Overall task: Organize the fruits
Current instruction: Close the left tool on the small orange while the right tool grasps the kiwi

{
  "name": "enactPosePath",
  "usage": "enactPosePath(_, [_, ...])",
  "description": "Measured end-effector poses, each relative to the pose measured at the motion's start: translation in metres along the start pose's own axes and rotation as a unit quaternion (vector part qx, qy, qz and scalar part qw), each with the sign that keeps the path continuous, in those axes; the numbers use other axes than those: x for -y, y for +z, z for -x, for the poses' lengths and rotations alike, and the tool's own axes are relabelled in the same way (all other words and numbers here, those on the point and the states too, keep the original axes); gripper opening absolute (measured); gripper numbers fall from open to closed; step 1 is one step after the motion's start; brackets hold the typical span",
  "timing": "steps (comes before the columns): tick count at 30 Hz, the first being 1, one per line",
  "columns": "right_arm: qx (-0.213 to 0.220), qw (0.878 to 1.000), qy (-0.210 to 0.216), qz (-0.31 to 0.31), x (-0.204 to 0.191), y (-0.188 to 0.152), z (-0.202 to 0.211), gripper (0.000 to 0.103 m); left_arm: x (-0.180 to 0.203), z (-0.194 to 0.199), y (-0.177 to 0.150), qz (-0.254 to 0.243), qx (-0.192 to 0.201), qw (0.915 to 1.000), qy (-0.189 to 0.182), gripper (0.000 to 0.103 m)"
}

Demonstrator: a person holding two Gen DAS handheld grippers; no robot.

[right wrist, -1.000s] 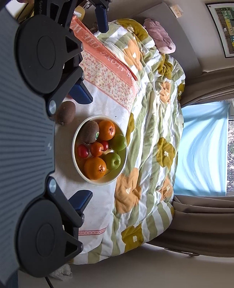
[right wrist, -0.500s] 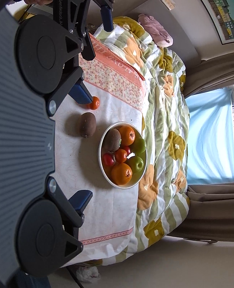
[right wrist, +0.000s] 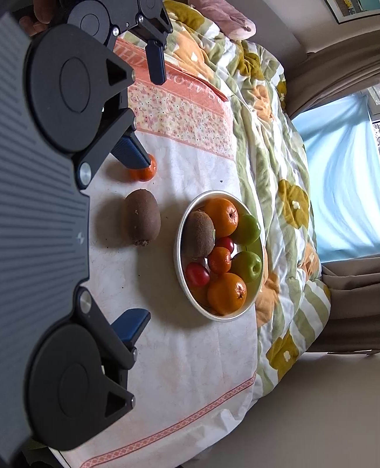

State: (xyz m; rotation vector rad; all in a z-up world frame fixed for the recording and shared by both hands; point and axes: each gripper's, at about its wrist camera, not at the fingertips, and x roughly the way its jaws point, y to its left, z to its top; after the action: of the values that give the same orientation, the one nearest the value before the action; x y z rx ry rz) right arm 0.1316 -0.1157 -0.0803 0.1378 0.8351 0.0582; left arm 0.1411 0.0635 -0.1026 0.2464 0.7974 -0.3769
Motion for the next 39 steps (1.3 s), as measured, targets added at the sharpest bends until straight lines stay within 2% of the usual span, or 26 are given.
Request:
enactPosePath(11, [-0.022, 0.999, -0.028, -0.038, -0.010, -0.010, -0.053, 0.103, -0.004, -0.060, 0.000, -0.043, -0.027, 0.9974, -0.051, 0.070])
enactPosePath(15, [-0.027, 0.998, -0.038, -0.034, -0.013, -0.011, -0.062, 0.103, -0.005, -0.070, -0.001, -0.047, -0.029, 0.9964, -0.065, 0.056])
enactPosePath(18, [-0.031, 0.998, -0.041, -0.038, -0.013, -0.012, -0.067, 0.103, -0.008, -0.076, -0.001, -0.044, -0.034, 0.9955, -0.077, 0.041])
enactPosePath(23, [-0.039, 0.998, -0.037, -0.041, -0.017, -0.012, -0.074, 0.103, -0.012, -0.077, -0.001, -0.040, -0.030, 0.9950, -0.086, 0.041])
enactPosePath(33, [-0.047, 0.998, -0.034, -0.030, -0.025, -0.006, -0.091, 0.103, -0.027, -0.067, -0.007, -0.027, -0.028, 0.9969, -0.068, 0.041])
enactPosePath(39, [-0.058, 0.998, -0.028, -0.024, -0.029, -0.007, -0.099, 0.088, -0.037, -0.062, -0.010, -0.014, -0.029, 0.9978, -0.058, 0.041])
